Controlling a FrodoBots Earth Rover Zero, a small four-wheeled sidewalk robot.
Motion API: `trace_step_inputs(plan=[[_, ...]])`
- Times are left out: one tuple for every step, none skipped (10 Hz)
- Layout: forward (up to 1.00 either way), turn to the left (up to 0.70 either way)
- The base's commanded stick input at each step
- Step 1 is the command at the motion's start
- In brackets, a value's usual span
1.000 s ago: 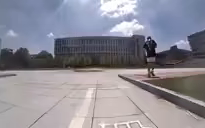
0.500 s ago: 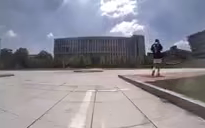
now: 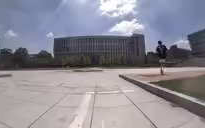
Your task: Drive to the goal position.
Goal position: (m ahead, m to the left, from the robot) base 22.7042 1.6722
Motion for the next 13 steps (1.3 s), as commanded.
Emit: trace_step_inputs(plan=[[0.5,0.0],[0.5,0.0],[0.5,0.0],[0.5,0.0],[0.5,0.0],[0.5,0.0],[0.5,0.0],[0.5,0.0],[0.5,0.0],[0.5,0.0],[0.5,0.0],[0.5,0.0],[0.5,0.0]])
